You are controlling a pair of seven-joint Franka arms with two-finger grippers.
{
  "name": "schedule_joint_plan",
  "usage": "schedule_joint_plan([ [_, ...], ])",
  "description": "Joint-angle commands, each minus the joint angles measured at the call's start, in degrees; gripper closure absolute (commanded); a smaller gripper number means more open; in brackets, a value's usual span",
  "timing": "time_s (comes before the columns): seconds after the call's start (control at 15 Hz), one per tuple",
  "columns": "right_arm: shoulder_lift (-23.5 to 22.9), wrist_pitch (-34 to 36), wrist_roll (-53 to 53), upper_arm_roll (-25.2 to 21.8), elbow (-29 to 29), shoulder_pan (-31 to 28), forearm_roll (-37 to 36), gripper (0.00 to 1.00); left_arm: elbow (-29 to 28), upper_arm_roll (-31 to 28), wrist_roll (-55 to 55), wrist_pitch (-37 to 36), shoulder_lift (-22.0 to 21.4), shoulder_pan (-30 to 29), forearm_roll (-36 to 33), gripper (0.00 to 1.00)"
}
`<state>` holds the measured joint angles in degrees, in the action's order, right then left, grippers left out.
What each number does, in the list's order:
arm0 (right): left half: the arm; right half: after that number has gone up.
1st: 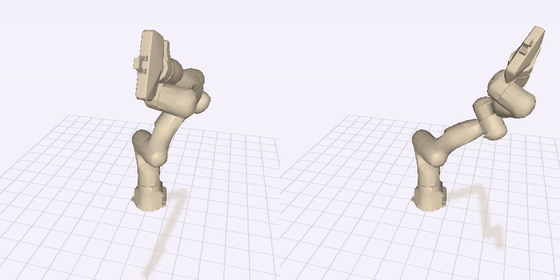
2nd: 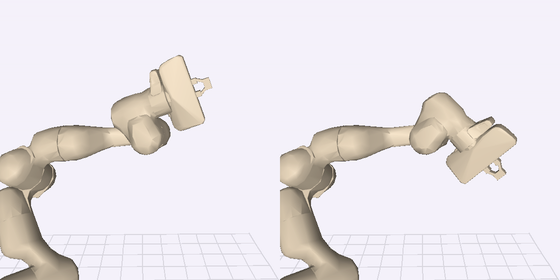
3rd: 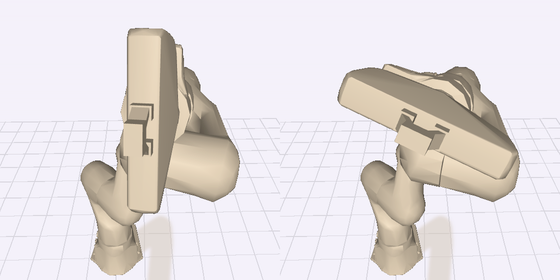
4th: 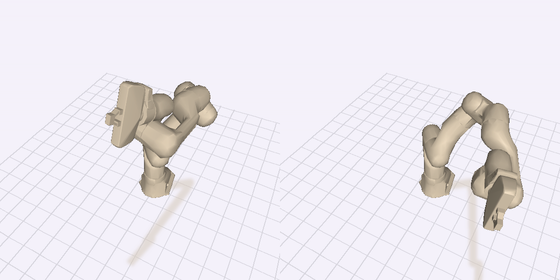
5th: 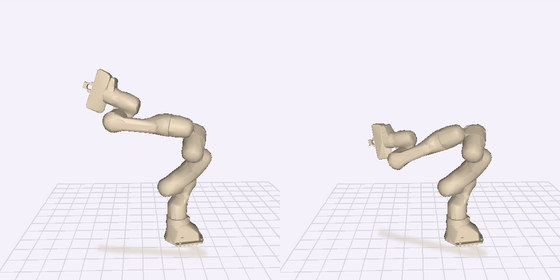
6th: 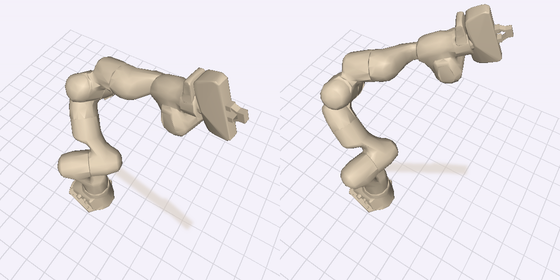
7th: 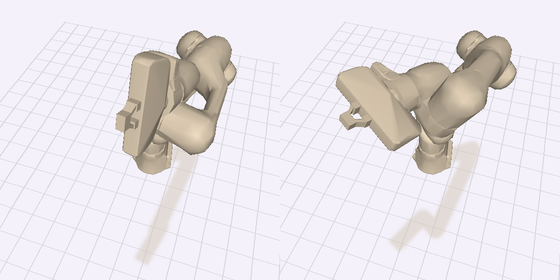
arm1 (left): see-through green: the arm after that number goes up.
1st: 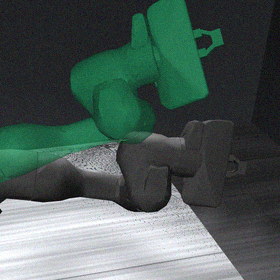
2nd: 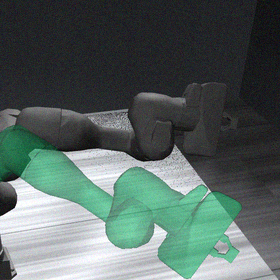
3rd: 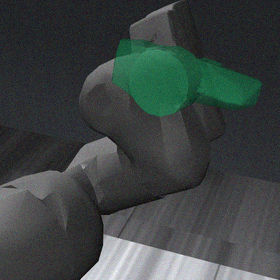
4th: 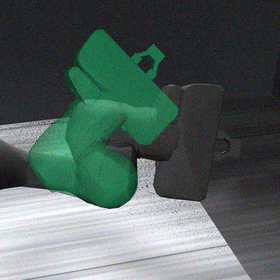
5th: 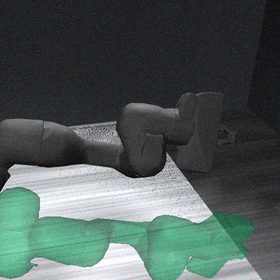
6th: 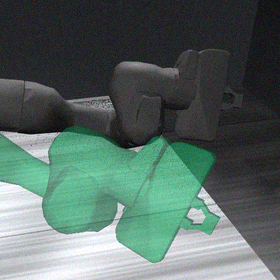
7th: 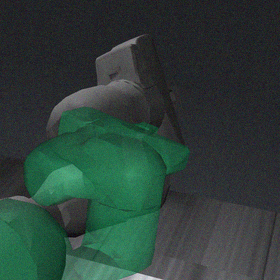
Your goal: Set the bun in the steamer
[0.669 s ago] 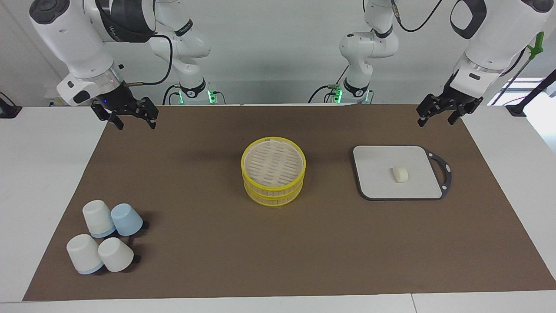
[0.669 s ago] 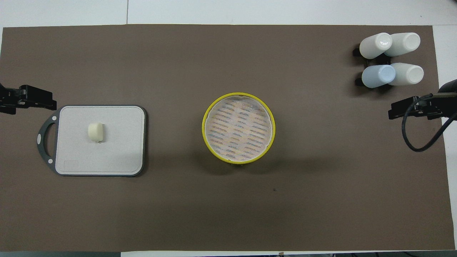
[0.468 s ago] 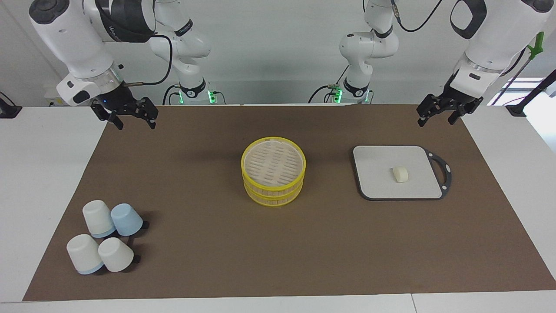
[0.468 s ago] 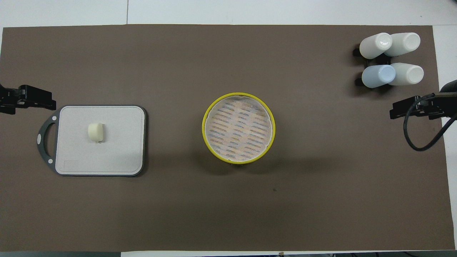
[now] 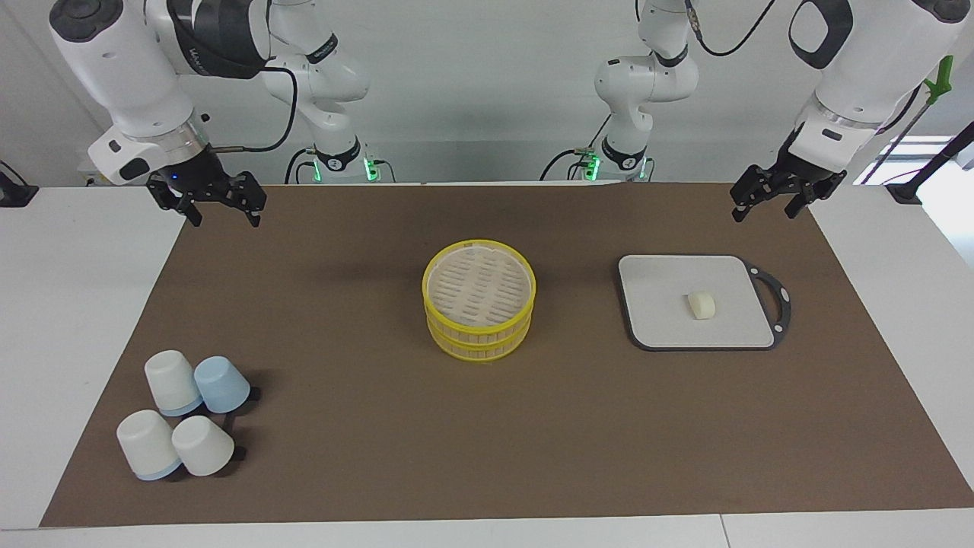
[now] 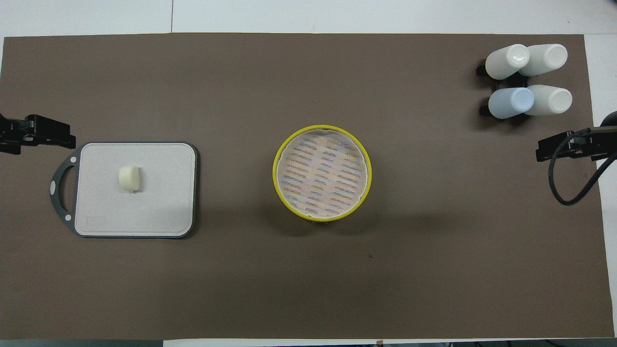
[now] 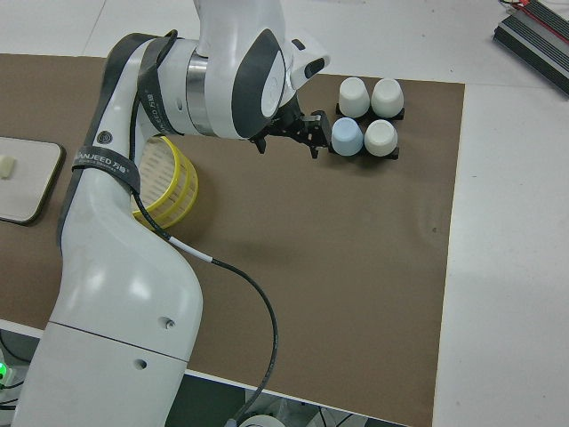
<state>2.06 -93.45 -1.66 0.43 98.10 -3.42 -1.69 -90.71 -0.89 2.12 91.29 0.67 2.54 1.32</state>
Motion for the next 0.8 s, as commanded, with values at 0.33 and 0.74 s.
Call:
schedule_joint_plan([
  [0.33, -0.5, 0.3, -5.1, 0.6, -0.6, -0.9, -0.8, 0.00, -7.5, -1.0, -0.4, 4.7, -3.7, -1.1, -1.2, 0.00],
  [0.74, -0.2, 0.6, -4.9, 0.7, -0.3, -1.0, -0.3, 0.00, -22.6, -0.9, -0.3, 17.6, -4.7, -0.9, -1.5, 0.00],
])
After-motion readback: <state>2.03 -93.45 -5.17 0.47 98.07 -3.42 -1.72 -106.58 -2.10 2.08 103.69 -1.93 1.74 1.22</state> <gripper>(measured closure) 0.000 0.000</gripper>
